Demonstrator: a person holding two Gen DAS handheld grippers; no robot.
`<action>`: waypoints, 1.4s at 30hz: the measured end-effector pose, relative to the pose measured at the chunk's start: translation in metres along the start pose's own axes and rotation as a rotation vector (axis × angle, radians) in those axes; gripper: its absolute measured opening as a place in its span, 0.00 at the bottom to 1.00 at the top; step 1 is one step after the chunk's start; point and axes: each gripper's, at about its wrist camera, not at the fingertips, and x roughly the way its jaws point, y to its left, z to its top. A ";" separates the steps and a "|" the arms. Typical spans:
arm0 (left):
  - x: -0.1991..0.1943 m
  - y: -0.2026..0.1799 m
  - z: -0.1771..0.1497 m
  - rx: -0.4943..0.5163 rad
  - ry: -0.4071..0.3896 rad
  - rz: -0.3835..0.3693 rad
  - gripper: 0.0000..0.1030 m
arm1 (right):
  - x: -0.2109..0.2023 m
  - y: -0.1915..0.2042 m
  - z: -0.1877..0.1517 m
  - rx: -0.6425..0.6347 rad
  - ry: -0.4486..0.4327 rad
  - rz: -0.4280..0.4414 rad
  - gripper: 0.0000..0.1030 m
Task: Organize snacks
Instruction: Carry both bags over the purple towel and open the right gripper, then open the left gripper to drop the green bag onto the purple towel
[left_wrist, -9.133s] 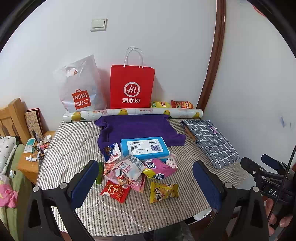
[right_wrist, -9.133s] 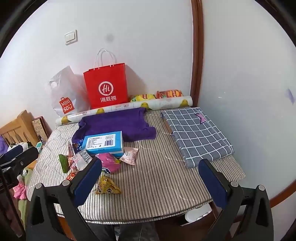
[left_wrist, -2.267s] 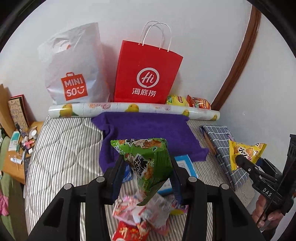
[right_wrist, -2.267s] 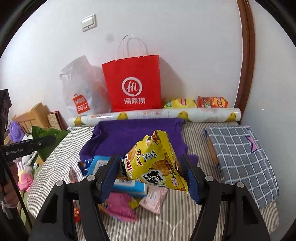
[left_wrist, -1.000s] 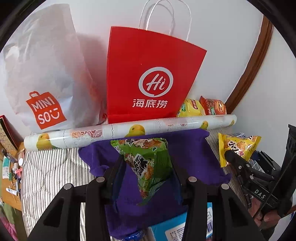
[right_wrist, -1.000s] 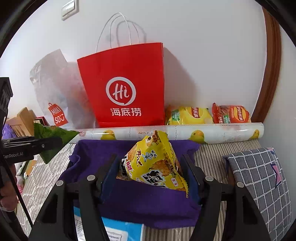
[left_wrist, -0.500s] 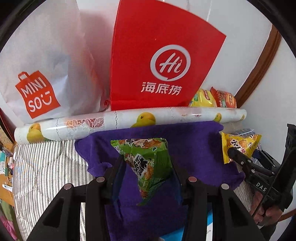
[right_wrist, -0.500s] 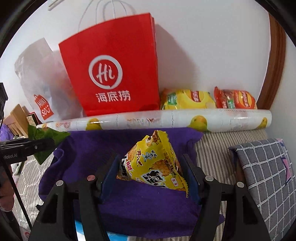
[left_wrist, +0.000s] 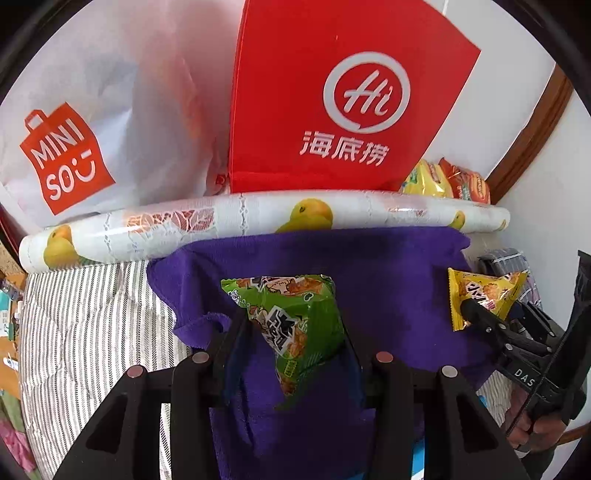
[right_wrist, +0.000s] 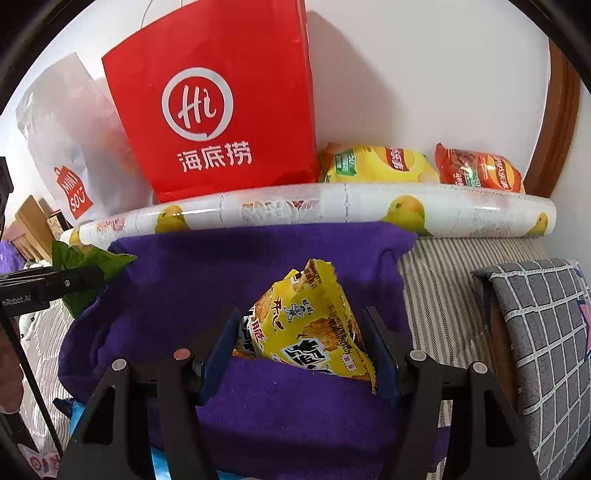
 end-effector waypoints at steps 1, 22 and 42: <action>0.003 0.000 -0.001 0.000 0.008 0.000 0.42 | 0.001 0.000 0.000 0.000 0.005 -0.001 0.64; 0.029 -0.001 -0.005 -0.015 0.075 0.010 0.42 | 0.022 -0.006 -0.009 0.017 0.071 -0.012 0.64; 0.014 -0.018 -0.002 0.052 0.046 -0.009 0.68 | -0.009 0.009 -0.004 -0.040 -0.056 -0.001 0.82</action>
